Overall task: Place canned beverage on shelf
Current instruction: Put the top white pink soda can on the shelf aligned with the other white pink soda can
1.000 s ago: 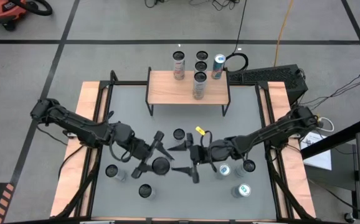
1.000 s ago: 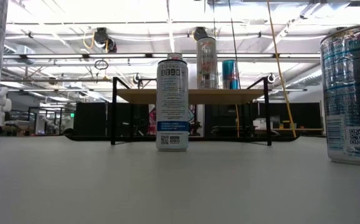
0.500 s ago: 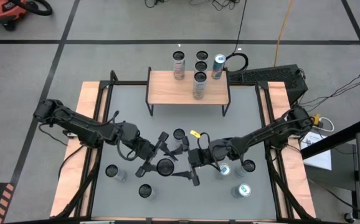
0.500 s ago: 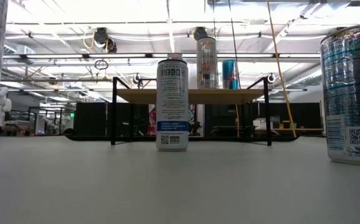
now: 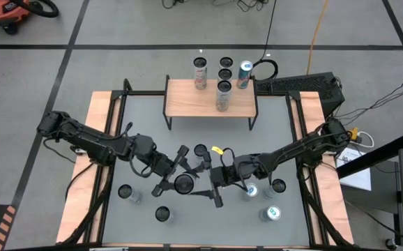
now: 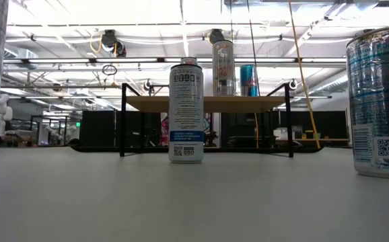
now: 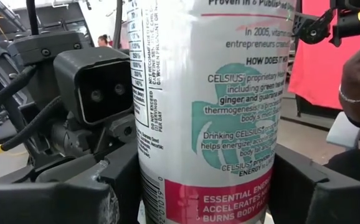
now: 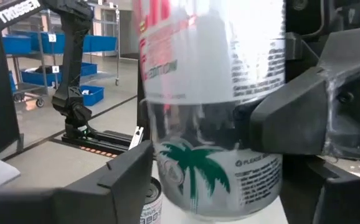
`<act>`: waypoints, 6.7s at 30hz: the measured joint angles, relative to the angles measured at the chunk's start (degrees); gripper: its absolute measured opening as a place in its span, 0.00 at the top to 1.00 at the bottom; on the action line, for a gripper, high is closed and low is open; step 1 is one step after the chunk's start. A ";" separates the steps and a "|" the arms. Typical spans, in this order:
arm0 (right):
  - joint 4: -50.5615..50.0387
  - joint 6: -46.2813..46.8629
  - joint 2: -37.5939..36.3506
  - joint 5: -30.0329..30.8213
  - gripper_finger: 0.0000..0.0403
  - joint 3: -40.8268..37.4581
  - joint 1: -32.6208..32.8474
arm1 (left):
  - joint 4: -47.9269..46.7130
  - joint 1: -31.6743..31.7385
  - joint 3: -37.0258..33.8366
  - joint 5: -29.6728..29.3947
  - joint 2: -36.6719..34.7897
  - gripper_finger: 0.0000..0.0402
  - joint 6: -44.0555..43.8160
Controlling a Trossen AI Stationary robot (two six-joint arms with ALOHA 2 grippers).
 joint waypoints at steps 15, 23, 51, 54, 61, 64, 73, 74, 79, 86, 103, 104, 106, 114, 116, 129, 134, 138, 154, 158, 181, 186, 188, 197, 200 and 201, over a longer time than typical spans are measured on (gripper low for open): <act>0.38 1.85 -0.03 -0.45 0.58 0.00 -0.35 | -1.63 -0.12 0.00 -3.88 -1.42 0.34 -4.11; 0.46 3.05 -0.39 0.42 0.58 0.09 -0.41 | -5.00 -0.03 -0.02 -6.13 -3.98 0.34 -4.04; 3.18 -3.25 -0.48 13.73 0.58 0.07 -0.36 | -9.50 -0.11 -0.09 -18.80 -12.05 0.02 -4.39; 3.26 -3.54 -0.48 16.75 0.58 0.04 -0.35 | -9.14 -0.48 -0.11 -22.80 -12.66 0.02 -4.37; 2.09 -4.05 -0.35 26.36 0.58 -0.02 -0.35 | -6.08 -0.59 -0.04 -25.69 -12.66 0.02 -4.57; 2.58 -4.38 -0.35 28.02 0.58 -0.02 -0.37 | -4.78 -0.89 -0.04 -27.90 -12.64 0.02 -4.57; 2.58 -5.25 -0.35 34.61 0.59 -0.02 -0.42 | -0.19 -2.75 -0.02 -34.87 -12.59 0.02 -4.49; 2.51 -5.28 -0.35 35.76 0.59 -0.02 -0.41 | 0.26 -2.79 -0.02 -36.11 -12.59 0.02 -4.50; 2.58 -5.98 -0.37 38.17 0.59 -0.02 -0.51 | 1.03 -2.79 -0.02 -38.30 -12.59 0.02 -4.48; 2.58 -5.96 -0.37 38.09 0.59 -0.02 -0.92 | 2.51 -2.79 -0.02 -42.63 -12.59 0.02 -3.96; 2.01 -4.56 -0.37 37.97 0.59 0.02 -2.78 | 6.02 -2.52 -0.02 -45.02 -10.21 0.17 -2.44; 1.85 -4.56 -0.37 37.97 0.59 0.02 -2.88 | 6.42 -2.51 -0.02 -45.04 -10.14 0.18 -2.38; 1.49 -4.56 -0.37 37.97 0.59 0.02 -2.96 | 7.36 -2.53 -0.02 -45.11 -10.12 0.19 -1.47; 1.22 -4.56 -0.37 37.97 0.59 0.02 -3.06 | 7.81 -2.53 -0.02 -45.27 -10.14 0.25 -1.03; 1.20 -4.56 -0.37 37.97 0.59 0.02 -3.06 | 7.35 -2.53 -0.02 -45.27 -10.14 0.29 -0.99; 0.49 -4.25 -0.44 37.99 0.56 0.02 -3.04 | 6.04 -2.53 -0.02 -45.27 -10.21 0.39 -1.01; -0.23 -4.21 -0.44 37.99 0.52 0.02 -3.04 | 5.47 -2.57 -0.02 -45.26 -10.21 0.39 -1.09; -0.26 -4.37 -0.44 37.97 0.50 0.02 -3.04 | 5.45 -2.57 -0.02 -45.71 -10.21 0.39 -1.05; -4.76 1.25 -0.48 37.62 0.43 0.24 -2.95 | 1.87 -3.01 -0.04 -44.91 -11.47 0.39 -3.03; -5.00 1.46 -0.48 37.79 0.38 0.24 -2.30 | 1.82 -3.12 -0.04 -44.82 -11.47 0.39 -2.82; -30.53 11.51 -7.87 39.17 0.25 0.02 1.11 | 1.48 -1.12 -0.04 -42.63 -14.42 0.39 -1.22; -37.44 8.09 -13.18 39.13 0.25 0.02 5.01 | 1.27 4.39 -0.04 -36.26 -15.26 0.39 -2.21; -40.74 7.42 -14.91 39.10 0.25 0.02 6.58 | 0.63 7.61 -0.04 -32.80 -15.26 0.39 -3.46; -49.23 7.86 -17.43 39.15 0.25 0.02 10.19 | -2.43 24.06 -0.04 -18.99 -15.18 0.39 -7.61; -49.72 7.89 -17.04 39.15 0.25 0.02 10.25 | -2.68 28.55 -0.04 -16.06 -13.94 0.39 -7.56; -50.15 8.05 -16.99 39.14 0.25 0.02 10.24 | -2.87 29.89 -0.04 -14.96 -13.36 0.39 -7.58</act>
